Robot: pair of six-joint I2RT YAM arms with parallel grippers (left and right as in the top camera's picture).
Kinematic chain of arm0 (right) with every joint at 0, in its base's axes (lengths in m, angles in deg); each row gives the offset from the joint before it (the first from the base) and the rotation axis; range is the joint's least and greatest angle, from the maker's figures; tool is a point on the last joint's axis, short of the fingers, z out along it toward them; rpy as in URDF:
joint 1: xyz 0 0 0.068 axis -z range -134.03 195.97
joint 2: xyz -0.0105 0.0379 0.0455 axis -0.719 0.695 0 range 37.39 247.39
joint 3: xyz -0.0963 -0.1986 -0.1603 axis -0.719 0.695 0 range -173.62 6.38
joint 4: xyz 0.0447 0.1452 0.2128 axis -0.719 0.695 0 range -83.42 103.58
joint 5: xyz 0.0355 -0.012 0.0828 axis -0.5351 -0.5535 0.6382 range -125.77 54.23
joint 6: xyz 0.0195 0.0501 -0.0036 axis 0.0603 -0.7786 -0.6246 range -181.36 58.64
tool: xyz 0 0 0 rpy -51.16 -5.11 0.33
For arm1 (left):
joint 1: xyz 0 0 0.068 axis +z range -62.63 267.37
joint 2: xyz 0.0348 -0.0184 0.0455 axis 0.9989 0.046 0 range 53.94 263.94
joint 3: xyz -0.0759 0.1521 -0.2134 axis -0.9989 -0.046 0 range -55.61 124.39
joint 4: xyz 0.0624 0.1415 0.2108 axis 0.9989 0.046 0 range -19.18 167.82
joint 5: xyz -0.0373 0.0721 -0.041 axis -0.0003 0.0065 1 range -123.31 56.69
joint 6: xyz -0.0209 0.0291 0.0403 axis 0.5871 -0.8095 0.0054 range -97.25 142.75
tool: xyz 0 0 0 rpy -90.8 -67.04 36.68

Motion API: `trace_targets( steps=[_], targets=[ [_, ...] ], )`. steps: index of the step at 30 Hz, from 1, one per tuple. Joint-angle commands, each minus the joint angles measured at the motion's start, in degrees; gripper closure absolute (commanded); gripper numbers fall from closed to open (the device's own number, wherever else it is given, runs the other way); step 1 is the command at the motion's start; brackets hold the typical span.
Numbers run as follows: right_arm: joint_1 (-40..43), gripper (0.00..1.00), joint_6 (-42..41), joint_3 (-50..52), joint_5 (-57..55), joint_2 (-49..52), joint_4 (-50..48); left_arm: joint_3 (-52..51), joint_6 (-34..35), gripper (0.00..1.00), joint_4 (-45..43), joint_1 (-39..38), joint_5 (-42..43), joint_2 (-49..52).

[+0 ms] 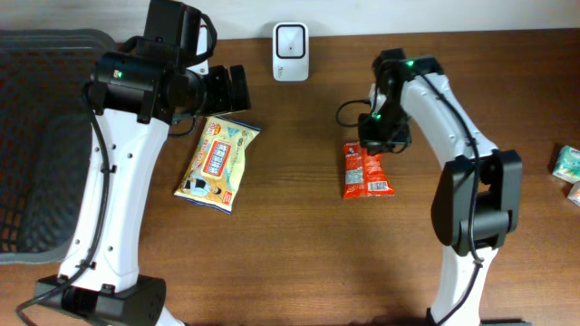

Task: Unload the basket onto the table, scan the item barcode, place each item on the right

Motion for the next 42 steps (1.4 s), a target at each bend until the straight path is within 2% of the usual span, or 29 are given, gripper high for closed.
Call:
trace_targets(
  steps=[1, 3, 5, 8, 10, 12, 14, 16, 19, 22, 24, 27, 28, 29, 30, 32, 36, 38, 41, 42],
  targets=[
    [-1.79, 0.96, -7.02, 7.1, -7.58, 0.26, -5.66, 0.09, -0.68, 0.01, -0.09, 0.02, -0.22, 0.04],
    [-1.79, 0.96, -7.04, 11.72, -7.37, 0.26, -9.88, 0.09, -0.7, 0.01, -0.09, 0.02, -0.22, 0.04],
    [-1.62, 0.96, -7.23, 12.02, -7.43, 0.11, -8.41, 0.09, -0.7, 0.01, -0.09, 0.02, -0.24, 0.04],
    [-1.14, 0.96, -7.17, 1.22, -7.61, -0.35, 4.24, 0.09, -0.68, 0.01, -0.09, 0.02, -0.22, 0.04],
    [-1.51, 0.83, -6.49, -6.49, -7.61, -0.37, 14.73, 0.09, -0.7, 0.01, -0.09, 0.02, -0.24, 0.04],
    [-2.1, 0.75, -4.52, -7.89, -7.63, -0.35, 21.09, 0.09, -0.7, 0.01, -0.09, 0.02, -0.22, 0.04],
    [-2.84, 0.75, -4.59, -4.98, -7.61, -0.28, 23.17, 0.09, -0.68, 0.01, -0.09, 0.02, -0.22, 0.04],
    [-4.42, 0.76, -4.66, 0.42, -7.56, -0.28, 21.66, 0.09, -0.7, 0.01, -0.09, 0.02, -0.22, 0.04],
    [-5.92, 0.92, -5.68, 8.48, -7.39, -0.28, 12.2, 0.09, -0.68, 0.01, -0.09, 0.02, -0.22, 0.04],
    [-6.03, 0.91, -7.28, 14.05, -7.32, -0.28, 1.68, 0.09, -0.68, 0.01, -0.09, 0.02, -0.22, 0.04],
    [-6.03, 0.96, -7.26, 14.64, -6.93, -0.28, -1.99, 0.09, -0.68, 0.01, -0.09, 0.02, -0.22, 0.04],
    [-4.79, 0.96, -7.19, 5.55, -6.97, -0.31, 3.56, 0.09, -0.7, 0.01, -0.09, 0.02, -0.22, 0.04],
    [-3.89, 0.88, -7.17, 2.08, -6.97, -0.31, 5.18, 0.09, -0.68, 0.01, -0.09, 0.02, -0.22, 0.04],
    [-2.71, 0.71, -7.17, -1.95, -6.95, -0.31, 6.49, 0.09, -0.68, 0.01, -0.09, 0.02, -0.22, 0.04],
    [-1.79, 0.64, -7.13, -4.37, -6.97, -0.31, 7.19, 0.09, -0.7, 0.01, -0.09, 0.02, -0.22, 0.04],
    [-0.33, 0.64, -6.51, -5.2, -7.21, -0.28, 7.65, 0.09, -0.68, 0.01, -0.09, 0.02, -0.22, 0.04],
    [0.0, 0.64, -6.58, 2.01, -5.42, -0.04, 3.21, 0.09, -0.68, 0.01, -0.09, 0.02, -0.22, 0.04],
    [-0.57, 0.64, -6.84, 9.07, -3.93, -0.04, -5.09, 0.09, -0.7, 0.01, -0.09, 0.04, -0.22, 0.04],
    [-0.52, 0.64, -7.89, 13.84, -3.98, -0.04, -13.68, 0.09, -0.7, 0.01, -0.09, 0.02, -0.24, 0.04],
    [-0.37, 0.6, -7.89, 13.57, -3.98, -0.07, -15.8, 0.09, -0.68, 0.01, -0.09, 0.02, -0.24, 0.04]
  ],
)
